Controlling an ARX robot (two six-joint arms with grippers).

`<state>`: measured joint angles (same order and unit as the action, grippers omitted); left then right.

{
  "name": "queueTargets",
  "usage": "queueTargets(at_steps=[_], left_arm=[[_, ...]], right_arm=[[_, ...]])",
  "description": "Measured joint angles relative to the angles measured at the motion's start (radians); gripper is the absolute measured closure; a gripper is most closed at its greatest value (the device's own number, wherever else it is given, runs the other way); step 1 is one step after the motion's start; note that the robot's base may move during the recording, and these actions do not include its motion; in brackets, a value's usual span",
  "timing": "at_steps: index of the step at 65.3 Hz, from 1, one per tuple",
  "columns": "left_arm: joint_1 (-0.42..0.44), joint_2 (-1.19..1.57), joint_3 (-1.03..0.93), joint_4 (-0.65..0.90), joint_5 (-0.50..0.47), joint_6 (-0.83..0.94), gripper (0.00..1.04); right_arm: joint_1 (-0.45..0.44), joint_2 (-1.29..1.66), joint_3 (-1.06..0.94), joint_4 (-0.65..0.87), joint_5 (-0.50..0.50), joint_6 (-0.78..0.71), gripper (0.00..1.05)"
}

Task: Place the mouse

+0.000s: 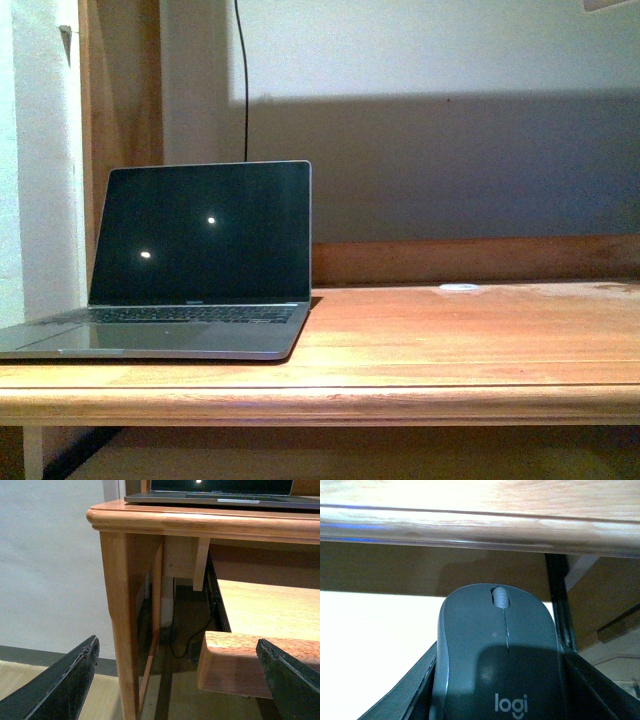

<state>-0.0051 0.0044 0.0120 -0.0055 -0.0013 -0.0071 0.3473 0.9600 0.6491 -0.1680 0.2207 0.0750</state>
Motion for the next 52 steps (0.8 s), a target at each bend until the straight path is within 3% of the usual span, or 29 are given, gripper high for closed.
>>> queueTargets(at_steps=[17, 34, 52], left_arm=[[0.000, 0.000, 0.000, 0.000, 0.000, 0.000, 0.08], [0.000, 0.000, 0.000, 0.000, 0.000, 0.000, 0.08], [0.000, 0.000, 0.000, 0.000, 0.000, 0.000, 0.08]], right_arm=[[-0.003, -0.076, 0.101, -0.089, 0.003, 0.038, 0.48], [0.180, 0.222, 0.410, -0.043, 0.200, 0.111, 0.48], [0.273, 0.503, 0.624, 0.000, 0.365, 0.125, 0.48]])
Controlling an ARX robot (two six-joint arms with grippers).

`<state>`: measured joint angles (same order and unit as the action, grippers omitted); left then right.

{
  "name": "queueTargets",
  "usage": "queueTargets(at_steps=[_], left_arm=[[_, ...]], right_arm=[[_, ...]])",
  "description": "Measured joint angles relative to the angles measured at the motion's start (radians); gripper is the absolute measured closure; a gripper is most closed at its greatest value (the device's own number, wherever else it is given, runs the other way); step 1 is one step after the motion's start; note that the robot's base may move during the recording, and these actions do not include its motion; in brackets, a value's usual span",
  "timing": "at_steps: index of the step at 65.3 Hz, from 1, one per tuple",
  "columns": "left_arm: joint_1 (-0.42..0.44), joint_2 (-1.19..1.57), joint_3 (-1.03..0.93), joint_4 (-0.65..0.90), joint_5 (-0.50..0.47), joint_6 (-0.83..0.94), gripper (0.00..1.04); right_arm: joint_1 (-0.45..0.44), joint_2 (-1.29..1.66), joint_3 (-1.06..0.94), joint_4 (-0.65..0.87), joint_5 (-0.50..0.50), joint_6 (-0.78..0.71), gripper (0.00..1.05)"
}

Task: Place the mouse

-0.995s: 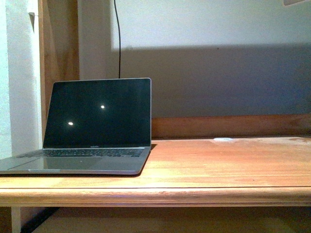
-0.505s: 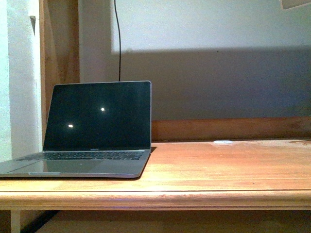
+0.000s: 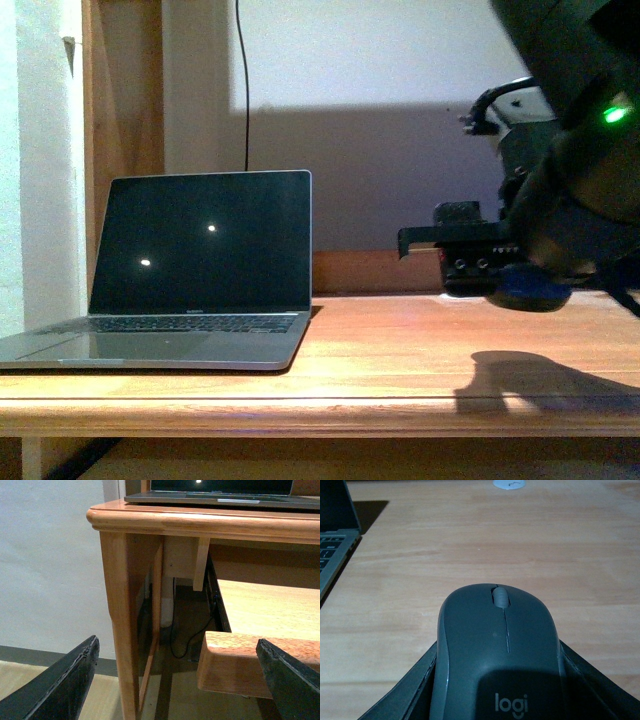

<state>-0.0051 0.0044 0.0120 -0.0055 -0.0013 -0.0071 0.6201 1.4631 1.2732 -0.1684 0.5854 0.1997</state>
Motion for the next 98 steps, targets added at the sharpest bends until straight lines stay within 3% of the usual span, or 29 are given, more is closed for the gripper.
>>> queueTargets(at_steps=[23, 43, 50, 56, 58, 82, 98], left_arm=[[0.000, 0.000, 0.000, 0.000, 0.000, 0.000, 0.08], [0.000, 0.000, 0.000, 0.000, 0.000, 0.000, 0.08], [0.000, 0.000, 0.000, 0.000, 0.000, 0.000, 0.08], [0.000, 0.000, 0.000, 0.000, 0.000, 0.000, 0.08], [0.000, 0.000, 0.000, 0.000, 0.000, 0.000, 0.08], [0.000, 0.000, 0.000, 0.000, 0.000, 0.000, 0.08], [0.000, 0.000, 0.000, 0.000, 0.000, 0.000, 0.08]], right_arm=[[0.057, 0.204, 0.109, 0.049, 0.108, -0.006, 0.48], [0.057, 0.270, 0.121, 0.081, 0.106, -0.008, 0.48], [0.056, 0.272, 0.121, 0.103, 0.082, -0.008, 0.32], [0.055, 0.250, 0.101, 0.156, 0.035, -0.009, 0.11], [0.053, 0.231, 0.086, 0.168, 0.016, -0.008, 0.06], [-0.066, -0.234, -0.278, 0.245, -0.411, -0.115, 0.07], [-0.323, -0.642, -0.595, 0.127, -0.839, -0.218, 0.07]])
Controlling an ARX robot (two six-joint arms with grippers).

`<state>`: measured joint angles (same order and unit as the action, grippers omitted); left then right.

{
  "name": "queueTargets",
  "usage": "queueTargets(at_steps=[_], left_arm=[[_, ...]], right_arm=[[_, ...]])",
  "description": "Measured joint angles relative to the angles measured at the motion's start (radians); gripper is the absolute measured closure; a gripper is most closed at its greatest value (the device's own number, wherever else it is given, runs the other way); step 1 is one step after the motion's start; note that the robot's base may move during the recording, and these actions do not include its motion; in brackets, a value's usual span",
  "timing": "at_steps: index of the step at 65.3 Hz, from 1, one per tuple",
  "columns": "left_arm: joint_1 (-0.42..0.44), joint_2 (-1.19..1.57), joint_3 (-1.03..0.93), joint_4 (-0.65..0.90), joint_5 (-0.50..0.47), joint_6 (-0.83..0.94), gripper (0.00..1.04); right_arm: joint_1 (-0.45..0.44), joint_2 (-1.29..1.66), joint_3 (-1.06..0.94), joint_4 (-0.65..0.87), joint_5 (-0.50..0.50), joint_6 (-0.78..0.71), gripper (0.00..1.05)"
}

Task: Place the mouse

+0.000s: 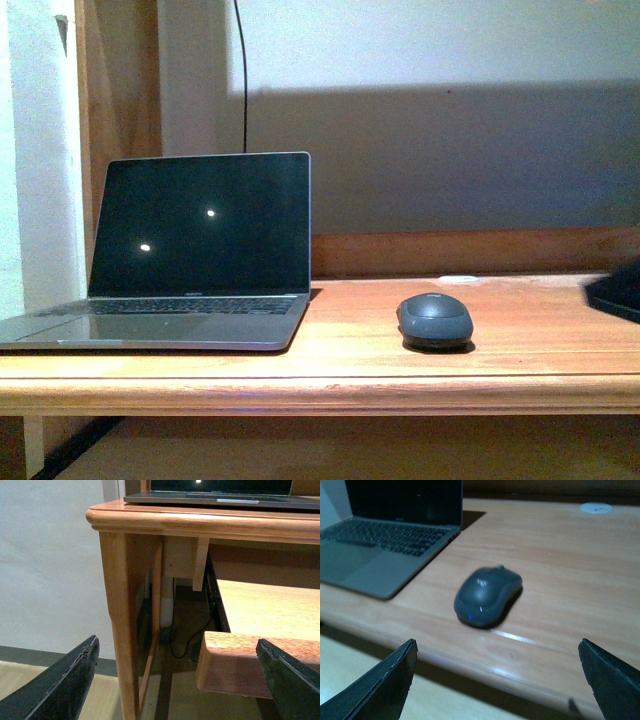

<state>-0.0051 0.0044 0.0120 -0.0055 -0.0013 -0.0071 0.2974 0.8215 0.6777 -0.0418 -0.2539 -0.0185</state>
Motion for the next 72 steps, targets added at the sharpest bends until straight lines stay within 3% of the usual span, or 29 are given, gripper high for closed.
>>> queueTargets(at_steps=[14, 24, 28, 32, 40, 54, 72], left_arm=[[0.000, 0.000, 0.000, 0.000, 0.000, 0.000, 0.08], [0.000, 0.000, 0.000, 0.000, 0.001, 0.000, 0.08], [0.000, 0.000, 0.000, 0.000, 0.001, 0.000, 0.08], [0.000, 0.000, 0.000, 0.000, 0.001, 0.000, 0.08], [0.000, 0.000, 0.000, 0.000, 0.001, 0.000, 0.08], [0.000, 0.000, 0.000, 0.000, 0.001, 0.000, 0.08], [0.000, 0.000, 0.000, 0.000, 0.001, 0.000, 0.08]], right_arm=[[-0.333, -0.283, -0.166, -0.237, -0.473, -0.140, 0.07], [-0.634, -0.312, -0.182, -0.515, -0.798, -0.389, 0.07], [-0.717, -0.282, -0.182, -0.649, -0.856, -0.506, 0.07], [-0.736, -0.268, -0.193, -0.740, -0.855, -0.634, 0.07], [-0.625, -0.316, -0.276, -0.668, -0.752, -0.695, 0.07], [-0.212, -0.378, -0.405, -0.335, -0.436, -0.432, 0.07], [0.114, -0.208, -0.444, -0.016, -0.186, -0.232, 0.07]])
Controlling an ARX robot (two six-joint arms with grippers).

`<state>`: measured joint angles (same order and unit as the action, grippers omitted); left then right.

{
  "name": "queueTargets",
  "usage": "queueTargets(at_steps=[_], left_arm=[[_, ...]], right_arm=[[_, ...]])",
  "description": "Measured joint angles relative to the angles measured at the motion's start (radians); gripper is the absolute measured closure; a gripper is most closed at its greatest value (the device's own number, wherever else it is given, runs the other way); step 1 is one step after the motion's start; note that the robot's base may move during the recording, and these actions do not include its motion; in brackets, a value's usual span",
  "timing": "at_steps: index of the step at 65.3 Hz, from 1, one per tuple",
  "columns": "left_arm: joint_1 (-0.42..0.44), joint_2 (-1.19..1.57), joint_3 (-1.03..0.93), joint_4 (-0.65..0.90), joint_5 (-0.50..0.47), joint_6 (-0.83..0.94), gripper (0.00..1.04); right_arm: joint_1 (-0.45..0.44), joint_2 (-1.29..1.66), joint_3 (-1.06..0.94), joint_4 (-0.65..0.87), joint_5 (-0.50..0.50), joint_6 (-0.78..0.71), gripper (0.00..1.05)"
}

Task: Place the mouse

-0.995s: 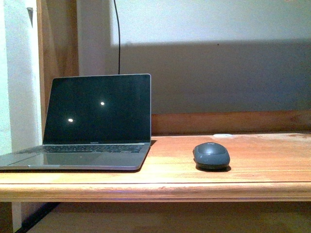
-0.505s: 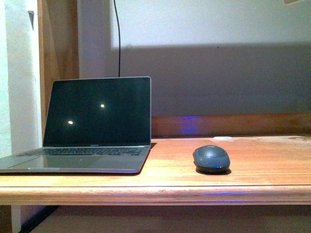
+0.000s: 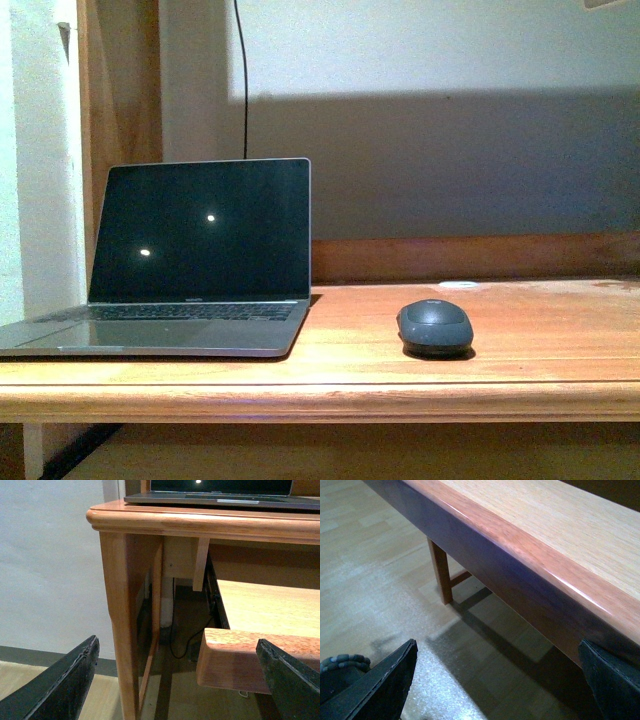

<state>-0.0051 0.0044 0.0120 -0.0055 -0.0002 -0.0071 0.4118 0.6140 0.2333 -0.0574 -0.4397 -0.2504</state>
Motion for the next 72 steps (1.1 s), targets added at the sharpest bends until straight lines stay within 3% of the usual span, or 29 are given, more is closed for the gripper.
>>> queueTargets(at_steps=[12, 33, 72], left_arm=[[0.000, 0.000, 0.000, 0.000, 0.000, 0.000, 0.08], [0.000, 0.000, 0.000, 0.000, 0.000, 0.000, 0.08], [0.000, 0.000, 0.000, 0.000, 0.000, 0.000, 0.08]], right_arm=[[0.097, 0.212, 0.011, 0.251, 0.099, 0.078, 0.07], [0.151, 0.602, 0.150, 0.565, 0.199, 0.136, 0.07], [0.231, 0.989, 0.389, 0.745, 0.332, 0.204, 0.07]])
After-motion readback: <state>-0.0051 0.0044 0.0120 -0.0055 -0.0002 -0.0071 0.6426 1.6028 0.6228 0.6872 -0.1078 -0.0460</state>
